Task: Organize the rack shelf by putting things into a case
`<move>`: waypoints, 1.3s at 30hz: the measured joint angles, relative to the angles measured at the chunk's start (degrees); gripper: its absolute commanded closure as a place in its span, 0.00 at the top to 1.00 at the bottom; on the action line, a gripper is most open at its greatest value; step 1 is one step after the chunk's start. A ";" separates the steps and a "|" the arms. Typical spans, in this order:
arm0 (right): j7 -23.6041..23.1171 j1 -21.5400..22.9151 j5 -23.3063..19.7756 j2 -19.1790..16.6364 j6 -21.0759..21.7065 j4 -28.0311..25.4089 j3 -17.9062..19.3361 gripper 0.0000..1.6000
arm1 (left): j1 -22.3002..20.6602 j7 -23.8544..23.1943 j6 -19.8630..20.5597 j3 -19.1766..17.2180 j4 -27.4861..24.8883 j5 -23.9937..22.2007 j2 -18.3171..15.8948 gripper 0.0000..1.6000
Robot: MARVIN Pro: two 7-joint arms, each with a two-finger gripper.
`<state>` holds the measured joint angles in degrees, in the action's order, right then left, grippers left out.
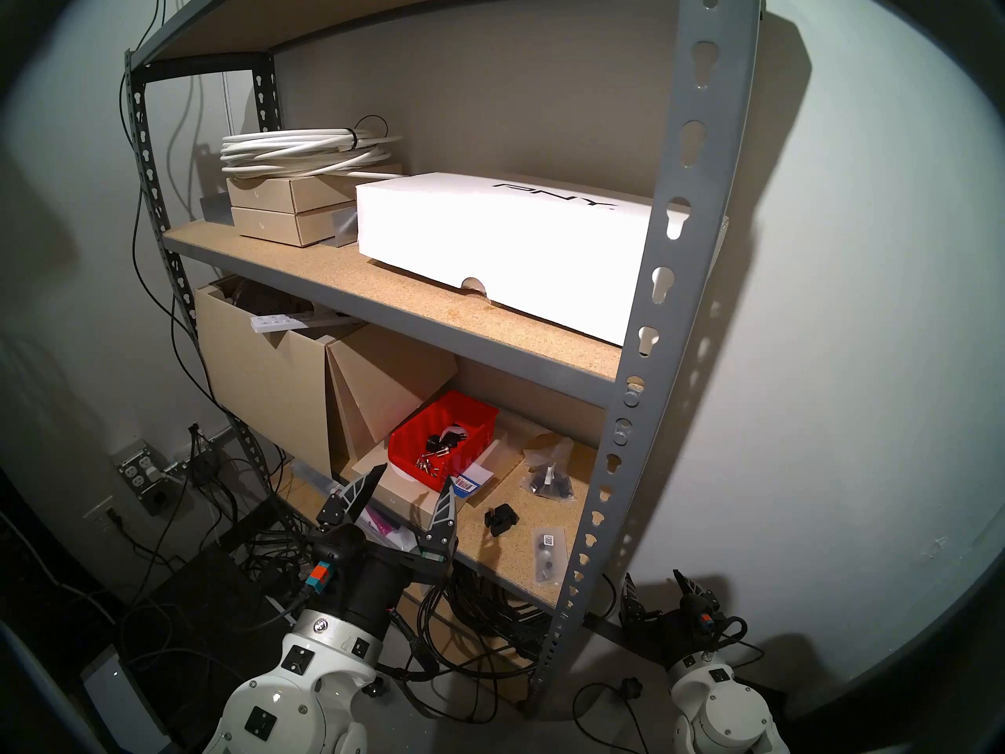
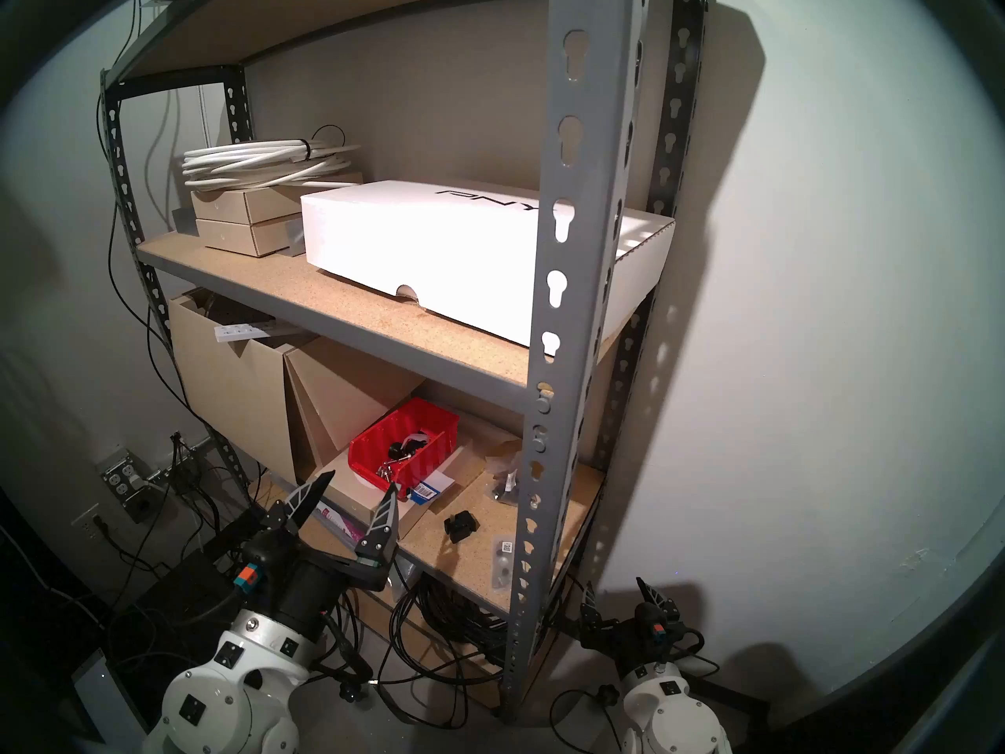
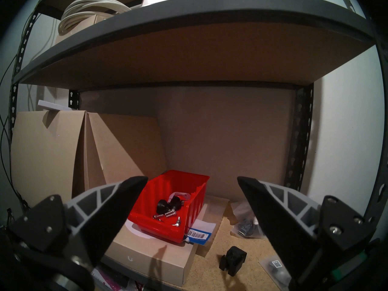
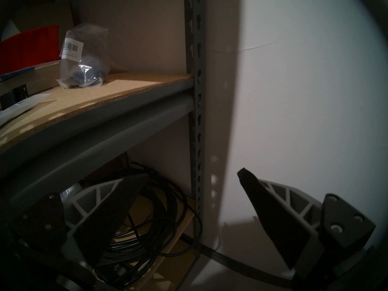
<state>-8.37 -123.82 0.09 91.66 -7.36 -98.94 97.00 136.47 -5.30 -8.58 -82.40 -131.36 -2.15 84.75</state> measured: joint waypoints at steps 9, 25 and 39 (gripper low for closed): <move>0.00 0.00 0.00 0.00 0.00 0.01 0.00 1.00 | -1.48 2.80 0.77 3.08 2.81 0.31 -2.93 1.00; 0.00 0.00 0.00 -0.01 0.00 0.02 0.00 1.00 | -7.95 9.37 7.38 9.28 7.20 -2.17 -8.10 1.00; 0.00 0.01 0.00 -0.01 0.00 0.03 0.00 1.00 | -15.13 15.58 9.79 17.29 11.48 -5.48 -13.66 1.00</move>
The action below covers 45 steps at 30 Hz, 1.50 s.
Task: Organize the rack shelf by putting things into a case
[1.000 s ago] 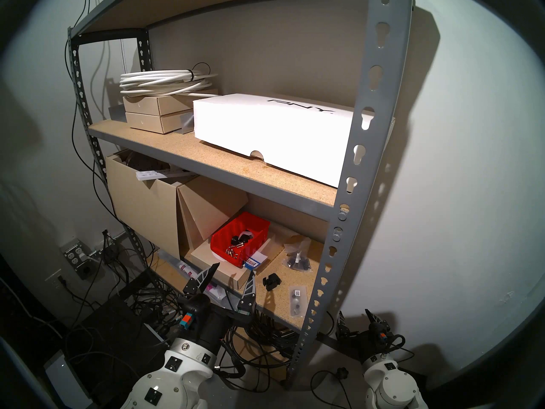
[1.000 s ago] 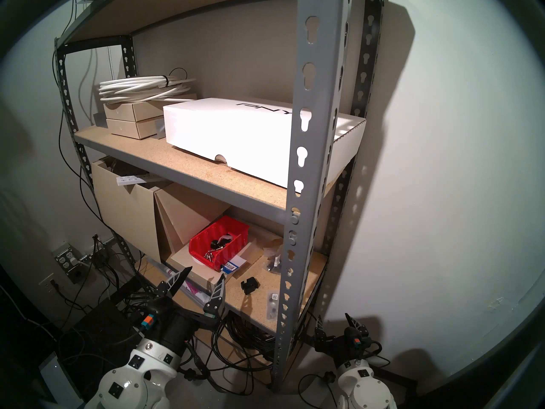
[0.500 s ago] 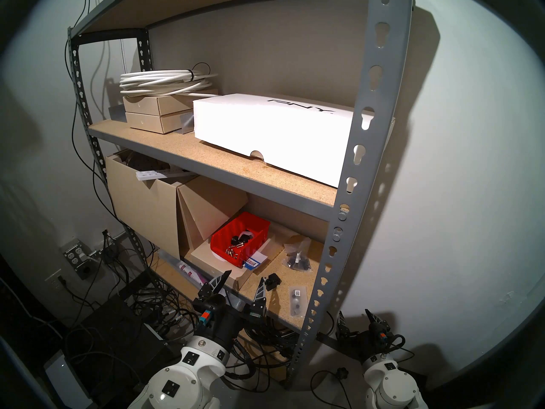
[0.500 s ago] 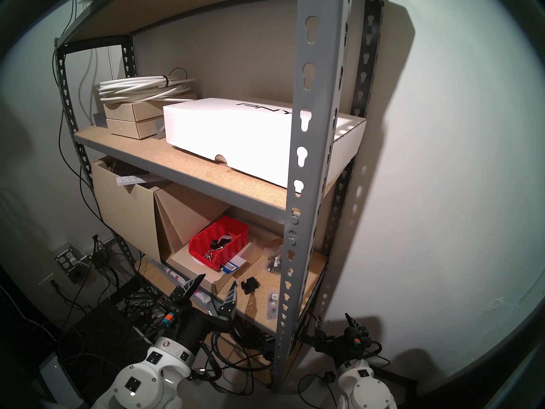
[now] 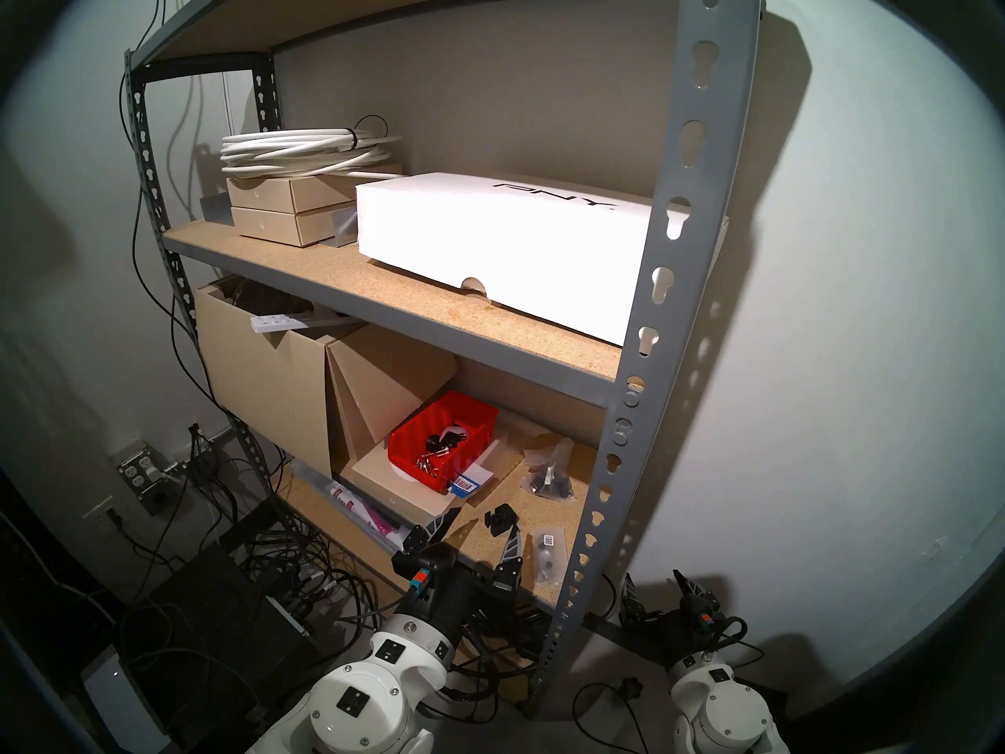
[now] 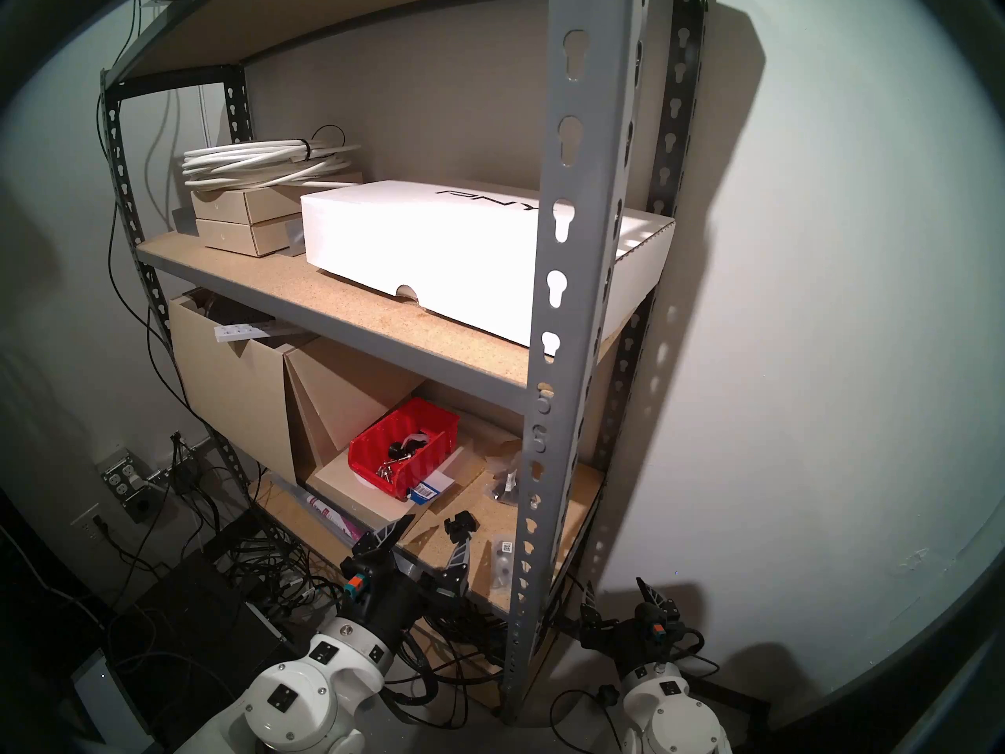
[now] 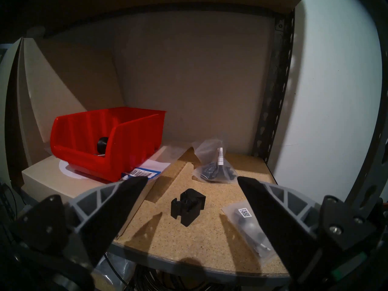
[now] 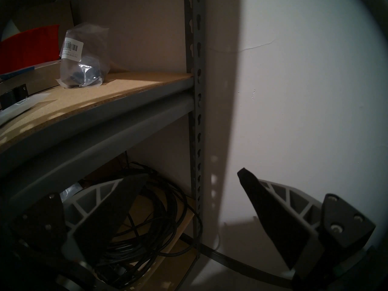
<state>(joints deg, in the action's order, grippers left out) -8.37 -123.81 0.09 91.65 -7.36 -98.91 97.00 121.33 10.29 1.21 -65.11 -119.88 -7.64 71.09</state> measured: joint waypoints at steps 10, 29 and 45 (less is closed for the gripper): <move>0.00 0.00 0.00 0.00 0.00 0.00 0.00 1.00 | -4.89 5.86 -0.06 5.14 3.90 -1.76 -2.98 1.00; 0.00 0.00 0.00 0.00 0.00 0.01 0.00 1.00 | -10.10 9.17 0.09 6.78 6.59 -4.00 -4.14 1.00; 0.00 0.00 0.00 0.00 0.00 0.01 0.00 1.00 | -13.36 6.01 3.62 6.96 10.00 -7.09 -3.31 1.00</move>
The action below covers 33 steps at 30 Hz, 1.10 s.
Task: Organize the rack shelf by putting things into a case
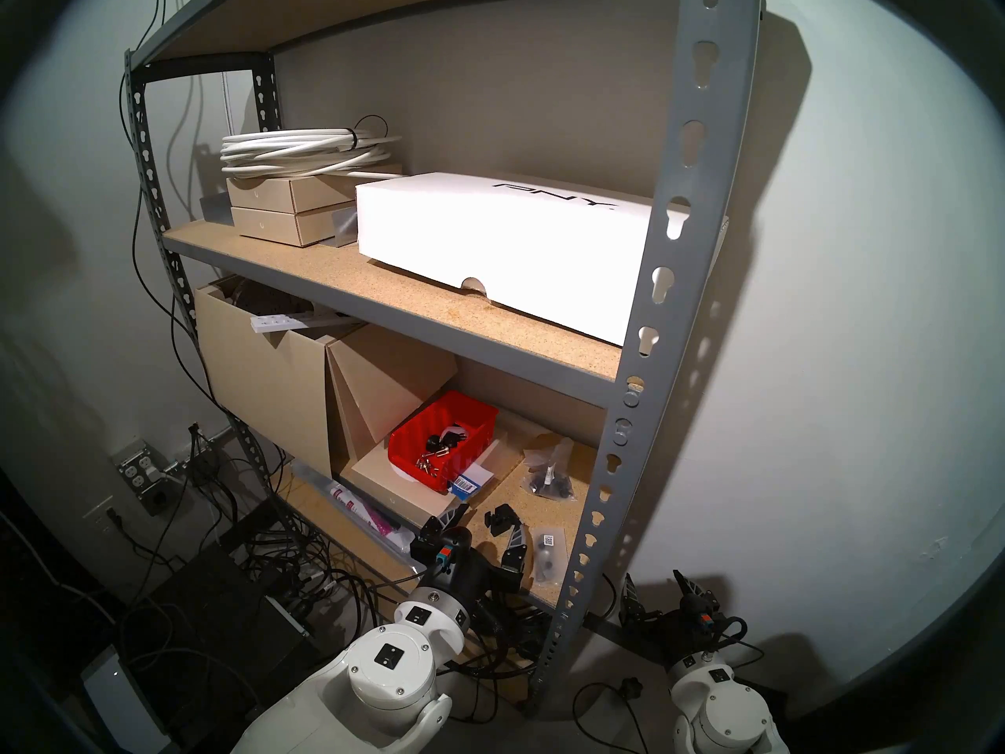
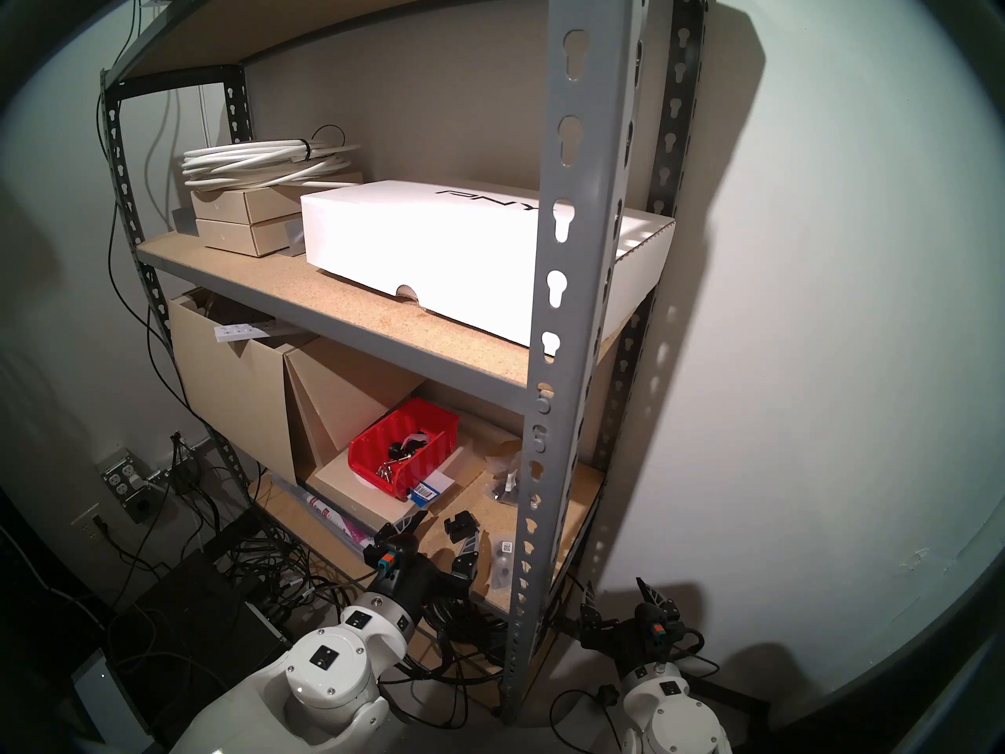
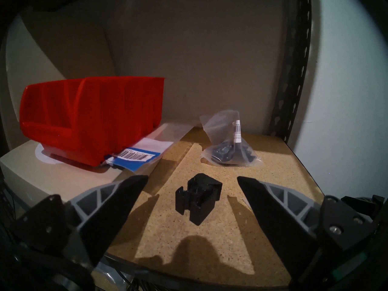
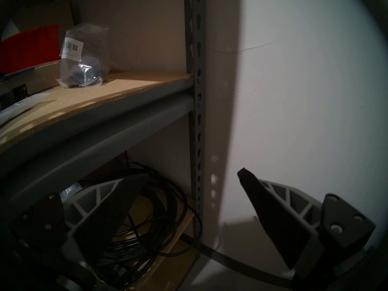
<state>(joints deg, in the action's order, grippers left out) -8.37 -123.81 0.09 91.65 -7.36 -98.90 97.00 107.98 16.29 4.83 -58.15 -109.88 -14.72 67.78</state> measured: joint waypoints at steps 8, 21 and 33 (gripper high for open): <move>0.00 0.00 0.00 0.00 0.00 0.00 0.00 1.00 | -1.57 -0.47 1.58 1.04 0.92 -0.32 0.77 1.00; 0.00 0.00 0.00 0.00 0.00 0.00 0.00 1.00 | -4.53 1.03 3.93 2.68 5.44 1.29 2.59 1.00; 0.00 0.00 0.00 0.00 0.00 0.00 0.00 1.00 | -7.23 1.54 3.02 4.08 9.53 2.32 4.09 1.00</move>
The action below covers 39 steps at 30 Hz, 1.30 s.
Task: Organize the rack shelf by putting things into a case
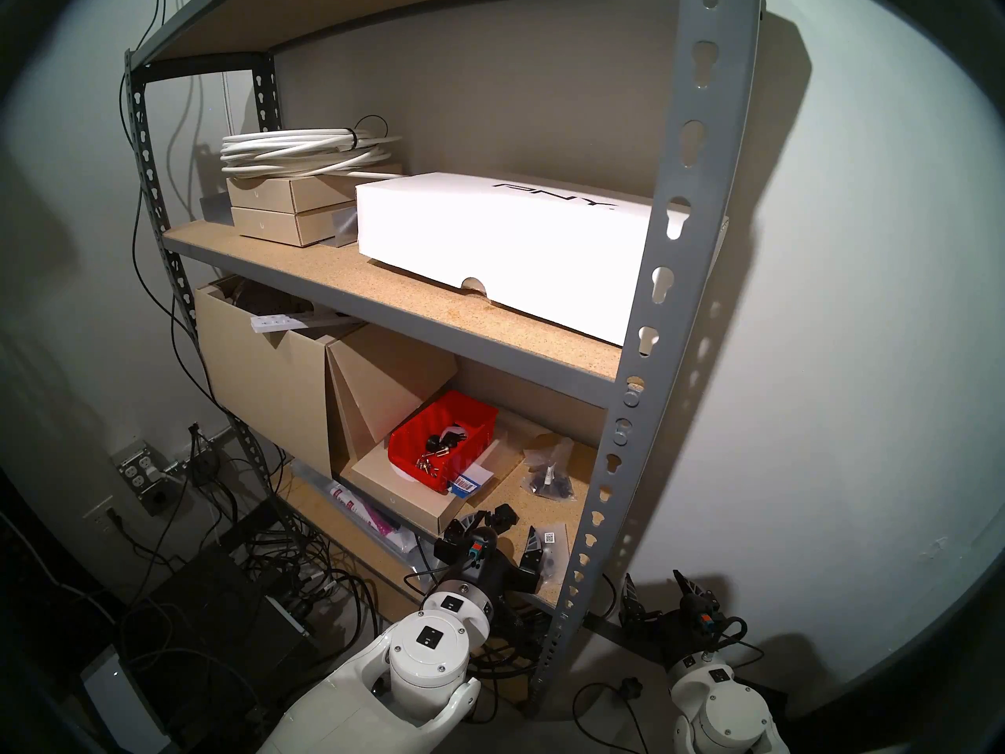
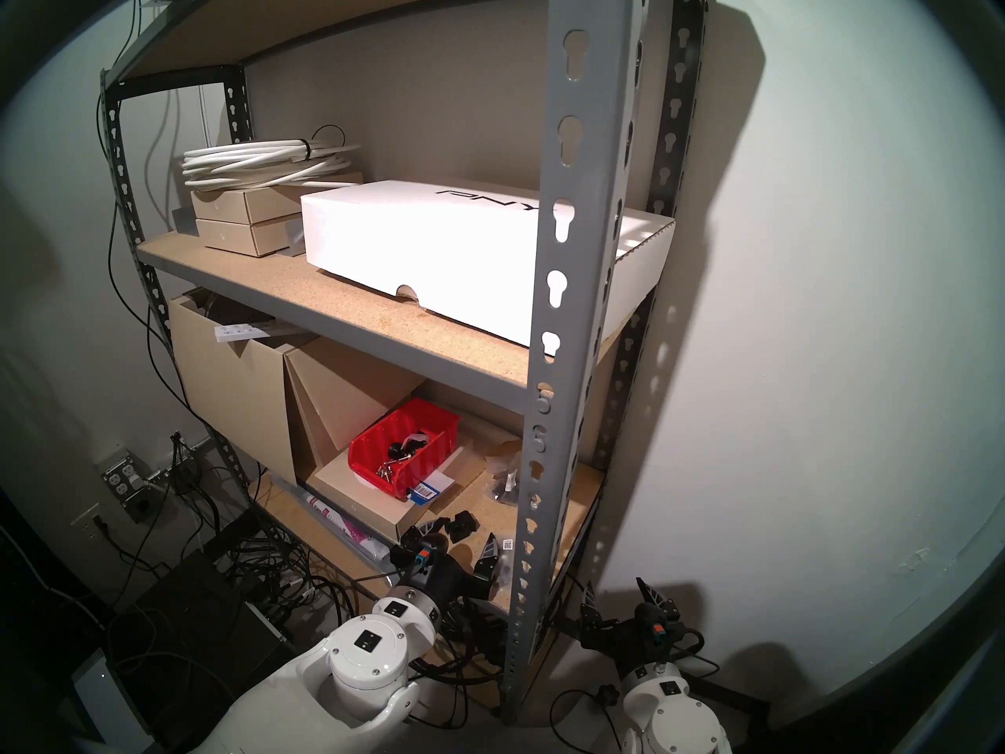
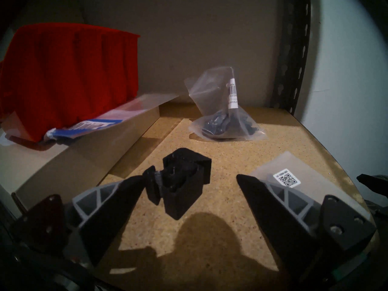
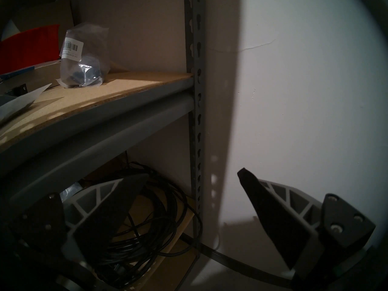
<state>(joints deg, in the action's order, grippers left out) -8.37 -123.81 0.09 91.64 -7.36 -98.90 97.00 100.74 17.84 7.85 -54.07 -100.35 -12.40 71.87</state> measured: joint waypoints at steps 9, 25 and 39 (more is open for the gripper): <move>0.00 0.00 0.00 0.00 0.00 0.00 0.00 1.00 | -2.52 -1.08 -0.56 0.46 2.59 0.20 1.12 1.00; 0.00 -0.01 0.00 -0.01 0.00 0.00 0.00 1.00 | -3.30 -1.30 0.11 0.83 3.17 0.40 1.53 0.72; 0.00 0.00 0.00 -0.01 0.00 0.00 0.00 1.00 | -4.47 -1.08 1.00 1.81 3.13 -0.50 2.79 0.37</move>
<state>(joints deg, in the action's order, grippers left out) -8.37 -123.82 0.09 91.64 -7.35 -98.90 97.00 96.27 16.75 8.85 -52.27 -97.22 -12.90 74.66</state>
